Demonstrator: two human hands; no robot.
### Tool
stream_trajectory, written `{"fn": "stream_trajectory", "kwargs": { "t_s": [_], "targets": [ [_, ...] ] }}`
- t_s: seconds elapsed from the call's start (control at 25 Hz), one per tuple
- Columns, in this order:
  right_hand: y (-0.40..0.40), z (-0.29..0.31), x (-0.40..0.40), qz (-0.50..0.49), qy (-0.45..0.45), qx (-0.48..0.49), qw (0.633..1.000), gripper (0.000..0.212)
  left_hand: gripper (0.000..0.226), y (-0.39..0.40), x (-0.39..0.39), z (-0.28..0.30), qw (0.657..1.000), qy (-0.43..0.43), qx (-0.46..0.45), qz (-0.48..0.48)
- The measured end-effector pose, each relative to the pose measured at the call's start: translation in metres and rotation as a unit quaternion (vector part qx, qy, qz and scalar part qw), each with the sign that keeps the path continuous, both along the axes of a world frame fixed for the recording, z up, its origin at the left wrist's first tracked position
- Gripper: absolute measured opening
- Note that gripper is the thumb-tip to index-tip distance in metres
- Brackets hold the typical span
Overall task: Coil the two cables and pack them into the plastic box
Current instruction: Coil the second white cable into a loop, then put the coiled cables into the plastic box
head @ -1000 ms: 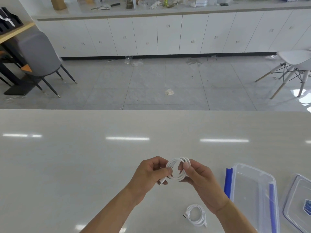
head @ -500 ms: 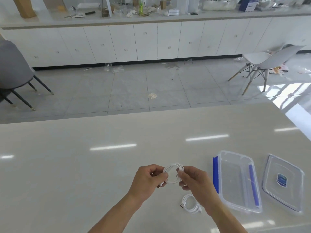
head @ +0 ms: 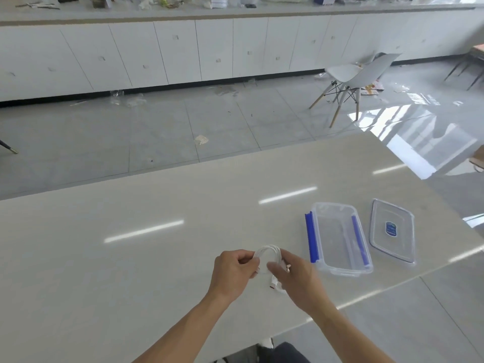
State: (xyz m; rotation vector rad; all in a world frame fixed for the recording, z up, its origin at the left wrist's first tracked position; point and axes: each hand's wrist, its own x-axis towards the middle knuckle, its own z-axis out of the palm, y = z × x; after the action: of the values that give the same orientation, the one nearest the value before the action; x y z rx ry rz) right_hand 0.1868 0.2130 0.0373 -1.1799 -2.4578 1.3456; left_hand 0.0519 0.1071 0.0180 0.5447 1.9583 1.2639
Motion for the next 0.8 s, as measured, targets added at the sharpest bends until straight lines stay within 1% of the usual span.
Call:
{"fn": "stream_trajectory", "kwargs": {
  "t_s": [0.04,0.08,0.16,0.28,0.36,0.44,0.52,0.6,0.68,0.8],
  "targets": [
    [0.001,-0.001,0.005,-0.014,0.011,0.0,1.0,0.011,0.015,0.003,0.004,-0.001,1.0,0.001,0.003,-0.006],
    [0.004,-0.003,0.009,-0.026,0.017,0.001,1.0,0.016,0.015,0.007,0.008,-0.002,1.0,0.0,0.003,-0.011],
    [0.015,-0.006,0.018,-0.042,0.012,0.0,0.999,0.024,0.014,0.02,0.016,-0.002,1.0,-0.006,0.0,-0.015],
    [0.043,-0.015,0.034,-0.065,-0.001,0.012,0.998,0.017,0.009,0.049,0.031,-0.003,1.0,-0.008,-0.02,-0.021],
    [0.067,-0.019,0.046,-0.067,-0.004,0.032,0.997,0.016,0.007,0.079,0.042,-0.003,0.999,0.0,-0.033,-0.029],
    [0.096,-0.021,0.058,-0.08,-0.002,0.031,0.996,0.018,0.008,0.112,0.055,-0.002,0.999,0.002,-0.041,-0.036],
    [0.126,-0.023,0.067,-0.131,-0.002,0.0,0.991,0.018,0.004,0.145,0.067,-0.003,0.997,0.024,-0.057,-0.047],
    [0.153,-0.026,0.076,-0.186,-0.007,-0.045,0.982,0.014,0.011,0.177,0.077,-0.006,0.993,0.059,-0.085,-0.058],
    [0.176,-0.029,0.081,-0.219,-0.014,-0.07,0.973,0.014,0.013,0.203,0.084,-0.01,0.987,0.089,-0.118,-0.07],
    [0.206,-0.035,0.083,-0.221,-0.036,-0.045,0.974,0.016,0.011,0.235,0.09,-0.018,0.973,0.133,-0.168,-0.083]
  ]
}}
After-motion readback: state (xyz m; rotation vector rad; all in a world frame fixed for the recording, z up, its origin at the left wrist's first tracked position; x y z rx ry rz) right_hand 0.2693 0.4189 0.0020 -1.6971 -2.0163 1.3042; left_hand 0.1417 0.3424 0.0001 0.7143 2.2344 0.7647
